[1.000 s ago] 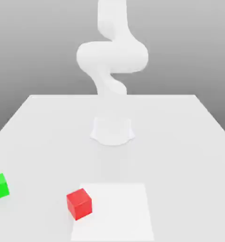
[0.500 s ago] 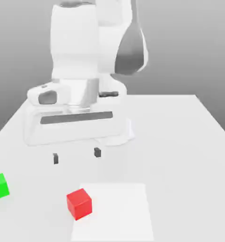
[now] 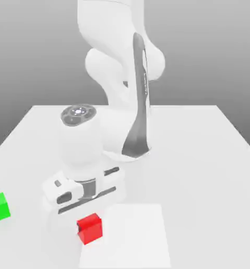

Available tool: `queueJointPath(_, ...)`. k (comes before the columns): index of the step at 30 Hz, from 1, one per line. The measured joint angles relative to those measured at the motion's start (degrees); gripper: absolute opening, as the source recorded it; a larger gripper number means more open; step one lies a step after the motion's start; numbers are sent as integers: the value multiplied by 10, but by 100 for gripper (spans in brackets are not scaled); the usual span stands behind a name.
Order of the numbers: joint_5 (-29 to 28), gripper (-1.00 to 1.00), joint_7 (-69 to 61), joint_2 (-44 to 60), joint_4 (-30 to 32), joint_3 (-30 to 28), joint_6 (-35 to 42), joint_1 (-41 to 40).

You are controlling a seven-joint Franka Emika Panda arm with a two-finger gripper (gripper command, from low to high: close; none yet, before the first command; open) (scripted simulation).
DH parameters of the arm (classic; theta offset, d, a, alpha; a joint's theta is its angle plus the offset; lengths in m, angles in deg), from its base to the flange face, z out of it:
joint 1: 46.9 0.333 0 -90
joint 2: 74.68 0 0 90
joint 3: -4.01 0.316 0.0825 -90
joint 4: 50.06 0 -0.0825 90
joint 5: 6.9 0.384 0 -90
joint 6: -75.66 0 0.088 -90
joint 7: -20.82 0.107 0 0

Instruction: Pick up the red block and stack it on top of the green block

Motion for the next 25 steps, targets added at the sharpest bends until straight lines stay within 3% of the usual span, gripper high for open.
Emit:
queueJointPath(6,-56,-100,41,-94,15,-30,78,18)
queueJointPath(9,-63,-100,94,-116,0,-66,116,-14)
queueJointPath(17,-31,-100,256,-98,-72,-180,176,-135)
queueJointPath(21,50,-100,235,-16,-95,-160,127,-181)
queueJointPath(22,63,100,227,-2,-97,-151,115,-190)
queueJointPath(25,63,100,227,-2,-97,-151,115,-190)
